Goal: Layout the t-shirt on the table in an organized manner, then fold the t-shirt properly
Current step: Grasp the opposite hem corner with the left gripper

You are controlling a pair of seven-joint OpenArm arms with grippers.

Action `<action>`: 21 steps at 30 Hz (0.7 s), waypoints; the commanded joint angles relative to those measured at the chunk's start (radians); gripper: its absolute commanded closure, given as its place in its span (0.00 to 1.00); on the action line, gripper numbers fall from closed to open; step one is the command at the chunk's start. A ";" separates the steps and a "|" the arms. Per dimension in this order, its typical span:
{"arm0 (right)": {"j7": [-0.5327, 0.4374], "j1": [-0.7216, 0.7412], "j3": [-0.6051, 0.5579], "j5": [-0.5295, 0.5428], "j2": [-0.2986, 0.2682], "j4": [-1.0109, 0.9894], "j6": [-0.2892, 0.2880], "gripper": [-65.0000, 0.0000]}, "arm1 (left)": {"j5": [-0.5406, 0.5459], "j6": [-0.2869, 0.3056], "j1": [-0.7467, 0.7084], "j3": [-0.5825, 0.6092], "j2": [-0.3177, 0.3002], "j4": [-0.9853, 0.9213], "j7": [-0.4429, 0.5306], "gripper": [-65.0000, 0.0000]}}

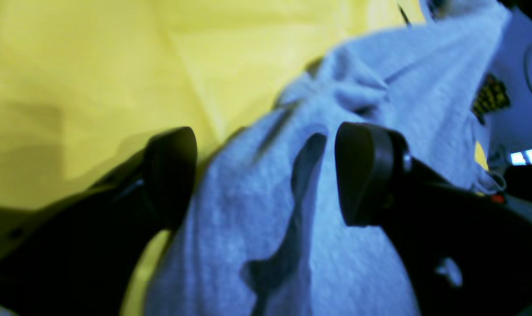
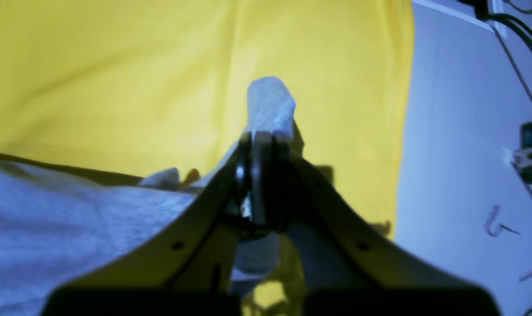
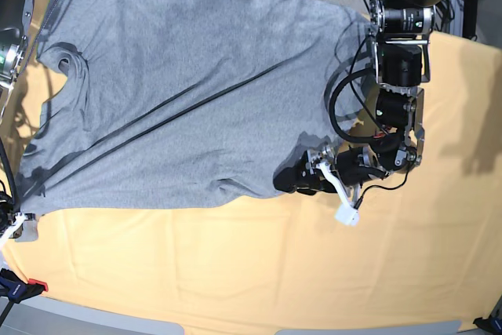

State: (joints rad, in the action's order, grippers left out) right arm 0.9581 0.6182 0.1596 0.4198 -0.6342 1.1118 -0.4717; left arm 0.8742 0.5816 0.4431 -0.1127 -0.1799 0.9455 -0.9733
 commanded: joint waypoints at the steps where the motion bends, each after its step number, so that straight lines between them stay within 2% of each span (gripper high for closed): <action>1: -0.022 0.039 0.006 0.010 -0.028 0.019 0.003 1.00 | -0.024 -0.008 0.027 0.002 -0.008 0.004 -0.045 0.48; 4: -0.022 0.039 0.006 0.019 -0.028 0.019 -0.006 1.00 | -0.022 -0.008 0.075 0.000 -0.024 0.005 -0.076 0.91; 5: -0.022 0.039 0.006 0.033 -0.027 0.019 -0.019 1.00 | -0.023 -0.009 0.094 0.000 -0.034 0.005 -0.077 1.00; 10: 0.000 0.039 0.006 0.116 -0.016 0.019 -0.084 1.00 | 0.027 -0.008 0.190 0.000 -0.108 0.005 -0.088 1.00; 13: 0.007 0.038 0.005 0.116 -0.012 0.019 -0.076 1.00 | 0.112 -0.005 0.239 0.000 -0.161 0.005 -0.135 1.00; 16: 0.011 0.037 0.005 0.146 -0.009 0.019 -0.078 1.00 | 0.212 0.048 0.272 0.000 -0.202 0.005 -0.183 1.00; 19: 0.035 0.034 0.005 0.231 -0.009 0.019 -0.137 1.00 | 0.305 0.098 0.289 0.000 -0.233 0.005 -0.254 1.00; 21: 0.053 0.031 0.005 0.266 -0.008 0.019 -0.151 1.00 | 0.374 0.117 0.288 0.000 -0.251 0.005 -0.318 1.00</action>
State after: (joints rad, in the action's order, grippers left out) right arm 1.0241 0.6155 0.1593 0.6746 -0.6182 1.1118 -0.6220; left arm 1.2301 0.6922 0.6971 -0.1066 -0.4187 0.9344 -1.3117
